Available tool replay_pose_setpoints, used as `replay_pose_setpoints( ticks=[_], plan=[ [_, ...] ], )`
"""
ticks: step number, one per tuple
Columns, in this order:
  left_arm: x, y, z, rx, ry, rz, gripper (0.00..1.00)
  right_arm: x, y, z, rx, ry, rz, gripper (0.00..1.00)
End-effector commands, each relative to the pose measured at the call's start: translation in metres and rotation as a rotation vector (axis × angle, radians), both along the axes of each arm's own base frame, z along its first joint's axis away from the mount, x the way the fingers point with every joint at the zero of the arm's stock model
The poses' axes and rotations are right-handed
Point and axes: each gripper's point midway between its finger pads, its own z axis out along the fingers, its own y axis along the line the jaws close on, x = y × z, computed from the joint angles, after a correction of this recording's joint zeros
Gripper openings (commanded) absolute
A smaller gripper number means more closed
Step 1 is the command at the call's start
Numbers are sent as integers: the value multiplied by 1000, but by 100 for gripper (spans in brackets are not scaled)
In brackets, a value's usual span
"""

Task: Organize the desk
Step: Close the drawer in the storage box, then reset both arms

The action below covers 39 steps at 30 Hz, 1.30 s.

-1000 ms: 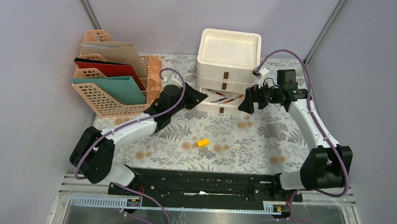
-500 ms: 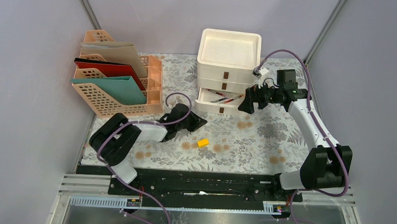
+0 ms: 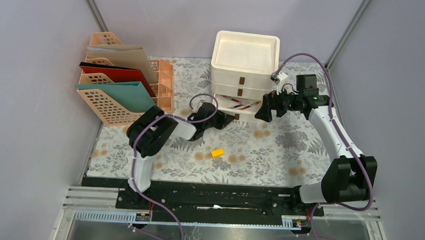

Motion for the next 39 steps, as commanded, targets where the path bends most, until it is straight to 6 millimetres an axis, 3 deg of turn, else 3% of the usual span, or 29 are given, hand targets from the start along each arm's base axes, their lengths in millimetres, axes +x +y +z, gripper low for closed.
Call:
replay_pose_setpoints(
  ticks=[1,10,15,18,24,26,27,31,36,38,39],
  plan=[
    [51,-14,48,-130,-120,73,8,-2,5,17,19,-52,31,99],
    [107,-2,47,-163,-182,104,14,-4,4,15,19,-47,31,99],
    [116,2,54,-179,-224,73,17,-4,4,15,19,-49,29,99],
    [102,6,66,-138,-255,37,22,-4,4,18,20,-58,29,99],
    [49,31,88,23,-329,-58,33,0,5,27,22,-82,30,99],
    [33,45,92,138,-340,-83,41,21,-28,13,-151,-94,-141,100],
    [27,52,97,189,-359,-91,44,23,-33,12,-174,-94,-159,100],
    [9,77,120,423,-454,-137,57,27,-43,12,-212,-86,-208,100],
    [1,118,154,679,-549,-99,71,31,-48,23,-196,-85,-273,100],
    [-4,139,174,754,-591,-49,81,36,-54,27,-199,-79,-344,100],
    [-6,149,180,786,-602,-29,95,38,-59,28,-209,-80,-387,100]
  ],
)
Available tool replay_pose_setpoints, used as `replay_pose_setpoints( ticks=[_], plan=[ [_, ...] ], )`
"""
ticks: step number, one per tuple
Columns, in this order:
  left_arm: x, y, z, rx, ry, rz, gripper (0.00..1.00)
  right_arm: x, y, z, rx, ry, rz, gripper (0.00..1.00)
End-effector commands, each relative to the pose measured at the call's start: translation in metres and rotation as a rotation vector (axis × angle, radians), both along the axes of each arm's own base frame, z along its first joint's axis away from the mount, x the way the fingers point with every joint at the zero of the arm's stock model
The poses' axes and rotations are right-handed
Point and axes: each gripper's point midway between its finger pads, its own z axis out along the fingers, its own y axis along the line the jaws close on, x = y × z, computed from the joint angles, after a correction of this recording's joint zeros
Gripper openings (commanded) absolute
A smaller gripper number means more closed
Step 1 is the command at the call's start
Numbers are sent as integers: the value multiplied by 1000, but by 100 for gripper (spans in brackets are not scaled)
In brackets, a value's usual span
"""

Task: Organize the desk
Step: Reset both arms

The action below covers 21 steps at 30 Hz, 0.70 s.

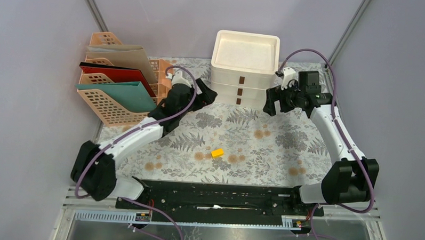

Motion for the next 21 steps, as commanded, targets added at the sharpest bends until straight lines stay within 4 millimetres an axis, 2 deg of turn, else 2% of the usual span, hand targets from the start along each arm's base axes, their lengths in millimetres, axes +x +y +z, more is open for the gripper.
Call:
replay_pose_setpoints(
  ticks=[1,6,9,14,21],
  plan=[
    [-7,61,24,263,-117,131,98,13,-21,30,-22,-65,-182,100],
    [-22,102,49,274,-185,228,99,0,-28,35,-30,-95,-210,100],
    [-32,116,59,235,-202,235,99,-3,-28,39,-28,-107,-211,100],
    [-46,122,74,213,-220,201,99,-4,-28,44,-25,-122,-210,100],
    [-57,123,83,218,-217,173,99,-4,-28,48,-23,-133,-211,100]
  ],
)
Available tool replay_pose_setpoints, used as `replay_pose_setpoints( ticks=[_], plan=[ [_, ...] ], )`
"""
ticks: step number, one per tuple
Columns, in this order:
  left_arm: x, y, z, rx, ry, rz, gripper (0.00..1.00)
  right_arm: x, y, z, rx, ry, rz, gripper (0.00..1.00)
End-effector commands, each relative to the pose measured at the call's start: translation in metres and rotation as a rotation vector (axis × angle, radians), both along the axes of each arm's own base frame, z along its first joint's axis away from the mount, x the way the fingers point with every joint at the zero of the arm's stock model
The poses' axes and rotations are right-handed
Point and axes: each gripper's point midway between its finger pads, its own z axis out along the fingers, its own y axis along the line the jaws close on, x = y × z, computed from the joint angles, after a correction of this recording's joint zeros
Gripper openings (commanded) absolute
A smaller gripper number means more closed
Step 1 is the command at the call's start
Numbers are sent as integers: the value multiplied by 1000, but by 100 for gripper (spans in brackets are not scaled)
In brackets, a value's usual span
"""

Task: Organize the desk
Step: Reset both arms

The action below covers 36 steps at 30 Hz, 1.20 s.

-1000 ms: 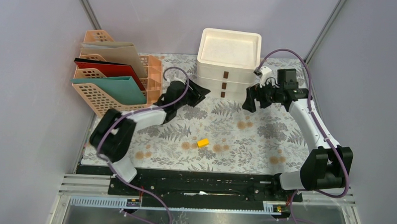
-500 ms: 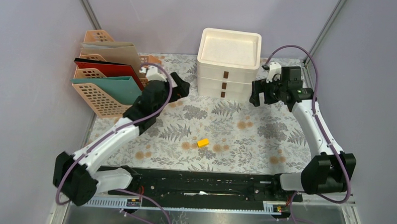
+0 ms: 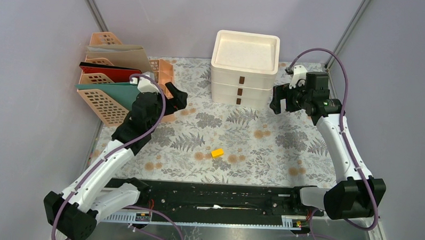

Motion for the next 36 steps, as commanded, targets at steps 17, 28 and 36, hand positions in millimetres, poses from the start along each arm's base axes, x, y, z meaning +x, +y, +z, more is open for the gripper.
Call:
replay_pose_setpoints(
  ticks=[17,28,36],
  plan=[
    [-13,-10,24,-62,-52,-91,99,8,26,31,213,-36,-24,100],
    [-14,-22,30,-108,-85,-148,99,3,36,31,252,-17,36,100],
    [-12,-34,27,-155,-85,-192,99,-2,39,27,263,-4,51,100]
  ],
)
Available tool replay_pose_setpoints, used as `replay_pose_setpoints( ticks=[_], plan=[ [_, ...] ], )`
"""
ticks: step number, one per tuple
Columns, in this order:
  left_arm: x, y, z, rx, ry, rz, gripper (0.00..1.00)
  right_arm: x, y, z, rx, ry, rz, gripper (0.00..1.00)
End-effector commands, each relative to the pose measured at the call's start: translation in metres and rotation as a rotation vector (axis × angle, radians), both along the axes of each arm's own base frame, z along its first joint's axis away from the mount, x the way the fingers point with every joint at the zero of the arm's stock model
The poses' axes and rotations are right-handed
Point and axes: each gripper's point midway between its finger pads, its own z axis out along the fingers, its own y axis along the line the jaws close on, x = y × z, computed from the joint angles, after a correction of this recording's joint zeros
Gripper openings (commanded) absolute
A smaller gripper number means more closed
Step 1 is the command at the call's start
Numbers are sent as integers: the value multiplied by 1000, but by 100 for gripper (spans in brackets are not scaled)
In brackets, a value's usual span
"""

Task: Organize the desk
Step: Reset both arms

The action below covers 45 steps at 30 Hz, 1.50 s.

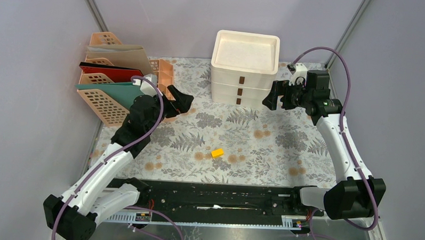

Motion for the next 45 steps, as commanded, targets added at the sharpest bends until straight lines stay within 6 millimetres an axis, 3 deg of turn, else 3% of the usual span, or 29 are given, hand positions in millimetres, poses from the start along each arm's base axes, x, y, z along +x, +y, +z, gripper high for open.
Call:
replay_pose_setpoints(
  ticks=[1,35,45],
  plan=[
    [4,-9,23,-59,-68,-36,99,0,4,8,27,-29,18,100],
    [8,-17,9,-100,-27,-53,99,-1,4,2,26,-11,19,100],
    [8,-25,15,-119,-41,-90,99,-1,4,1,26,-9,18,100]
  ],
)
